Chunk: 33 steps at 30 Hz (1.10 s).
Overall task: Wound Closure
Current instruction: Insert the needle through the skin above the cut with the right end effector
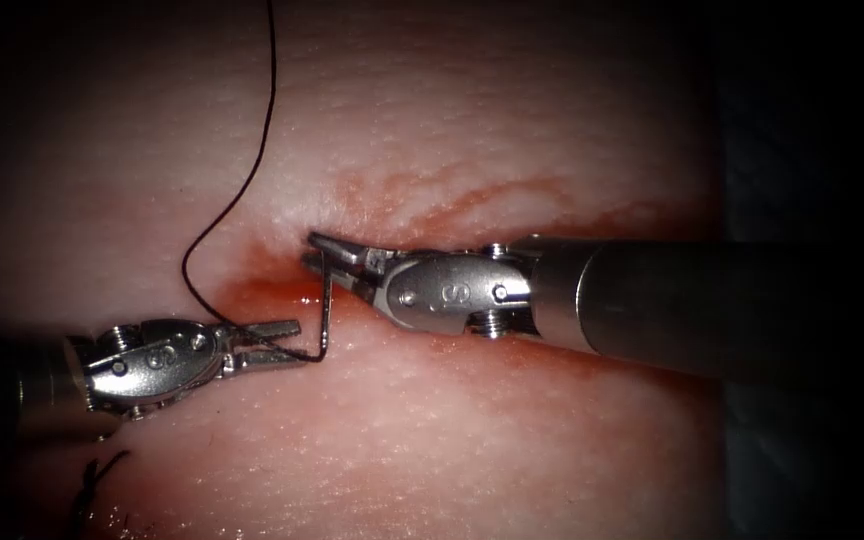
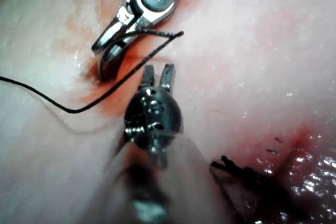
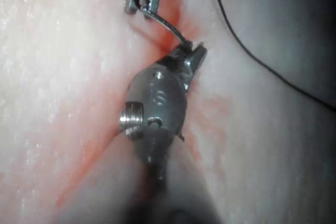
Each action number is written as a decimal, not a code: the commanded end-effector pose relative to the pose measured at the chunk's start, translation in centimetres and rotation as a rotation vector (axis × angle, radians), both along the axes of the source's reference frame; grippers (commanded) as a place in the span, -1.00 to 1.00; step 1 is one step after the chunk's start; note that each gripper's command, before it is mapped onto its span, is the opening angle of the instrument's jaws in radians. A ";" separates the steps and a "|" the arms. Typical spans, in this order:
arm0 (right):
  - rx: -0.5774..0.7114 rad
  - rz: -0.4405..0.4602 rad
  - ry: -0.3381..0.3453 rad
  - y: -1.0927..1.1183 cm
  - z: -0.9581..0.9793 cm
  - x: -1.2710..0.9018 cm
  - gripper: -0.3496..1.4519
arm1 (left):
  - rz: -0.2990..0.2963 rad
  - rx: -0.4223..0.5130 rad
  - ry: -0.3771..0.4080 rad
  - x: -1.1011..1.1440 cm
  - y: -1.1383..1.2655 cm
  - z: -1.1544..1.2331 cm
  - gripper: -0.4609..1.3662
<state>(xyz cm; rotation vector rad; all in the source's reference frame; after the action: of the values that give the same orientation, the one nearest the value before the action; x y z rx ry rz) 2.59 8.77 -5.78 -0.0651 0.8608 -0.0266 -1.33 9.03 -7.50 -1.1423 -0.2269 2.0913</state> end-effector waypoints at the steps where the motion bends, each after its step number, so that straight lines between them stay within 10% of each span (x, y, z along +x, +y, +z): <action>1: 0.001 -0.002 -0.003 0.00 0.00 0.00 -1.00 | 0.000 0.000 0.000 0.00 0.00 0.00 -0.48; 33: 0.032 -0.005 -0.102 0.02 0.44 0.04 -1.00 | -0.013 0.003 0.007 0.00 0.01 -0.03 -0.50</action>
<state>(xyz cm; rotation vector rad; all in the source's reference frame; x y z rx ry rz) 2.62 8.79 -5.31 -0.0297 0.7551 -0.0205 -1.32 9.05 -7.53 -1.1316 -0.2180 2.0830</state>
